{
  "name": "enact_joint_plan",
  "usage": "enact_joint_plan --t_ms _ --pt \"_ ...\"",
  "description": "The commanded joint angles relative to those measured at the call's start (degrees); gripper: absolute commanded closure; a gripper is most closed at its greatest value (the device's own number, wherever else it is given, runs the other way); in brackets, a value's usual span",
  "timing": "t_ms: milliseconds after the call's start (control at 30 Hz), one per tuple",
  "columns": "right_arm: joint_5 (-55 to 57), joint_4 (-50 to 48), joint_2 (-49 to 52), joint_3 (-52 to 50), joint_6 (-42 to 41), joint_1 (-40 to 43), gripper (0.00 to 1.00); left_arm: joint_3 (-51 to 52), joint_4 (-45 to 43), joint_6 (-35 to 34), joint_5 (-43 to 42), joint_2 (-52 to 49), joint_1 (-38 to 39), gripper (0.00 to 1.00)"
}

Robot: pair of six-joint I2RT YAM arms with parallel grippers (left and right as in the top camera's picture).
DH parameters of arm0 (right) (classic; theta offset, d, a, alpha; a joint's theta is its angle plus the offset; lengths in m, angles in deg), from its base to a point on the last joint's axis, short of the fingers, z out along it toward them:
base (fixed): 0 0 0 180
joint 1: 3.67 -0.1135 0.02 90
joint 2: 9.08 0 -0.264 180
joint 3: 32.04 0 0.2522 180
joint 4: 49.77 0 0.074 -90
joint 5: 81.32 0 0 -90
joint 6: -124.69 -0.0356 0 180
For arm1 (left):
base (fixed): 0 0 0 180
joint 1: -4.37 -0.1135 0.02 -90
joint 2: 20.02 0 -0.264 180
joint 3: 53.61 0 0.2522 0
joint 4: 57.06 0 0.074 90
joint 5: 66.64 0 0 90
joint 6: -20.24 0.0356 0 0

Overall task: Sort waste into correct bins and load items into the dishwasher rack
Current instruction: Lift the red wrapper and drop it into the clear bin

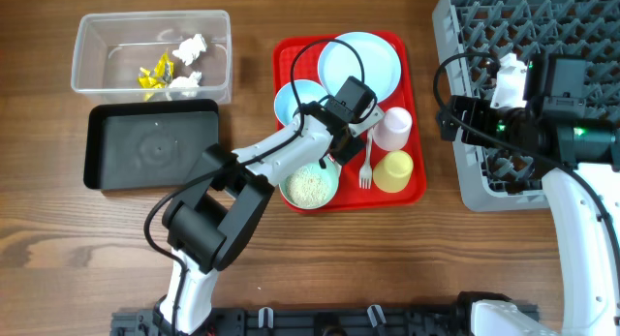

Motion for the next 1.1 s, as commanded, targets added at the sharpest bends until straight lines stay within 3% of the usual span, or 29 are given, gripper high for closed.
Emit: enact_joint_plan --t_ms 0,233,800,900,967,1067 --pt "0.74 0.00 0.63 0.87 -0.61 0.17 0.00 -0.70 -0.37 0.46 0.55 -0.92 -0.31 0.69" --pt "0.74 0.00 0.63 0.87 -0.61 0.17 0.00 -0.74 -0.63 0.44 0.55 -0.66 -0.26 0.96" --pt "0.72 0.07 0.63 0.87 -0.61 0.17 0.00 -0.87 -0.55 0.24 0.55 0.44 -0.26 0.95" --pt "0.72 0.07 0.63 0.87 -0.61 0.17 0.00 -0.87 -0.57 0.26 0.55 0.44 -0.26 0.85" --pt "0.72 0.07 0.63 0.87 -0.61 0.17 0.00 -0.87 -0.46 0.26 0.52 0.44 -0.26 0.96" --pt "0.72 0.09 0.63 0.87 -0.61 0.17 0.00 -0.85 -0.35 0.24 0.52 0.44 -0.26 0.96"
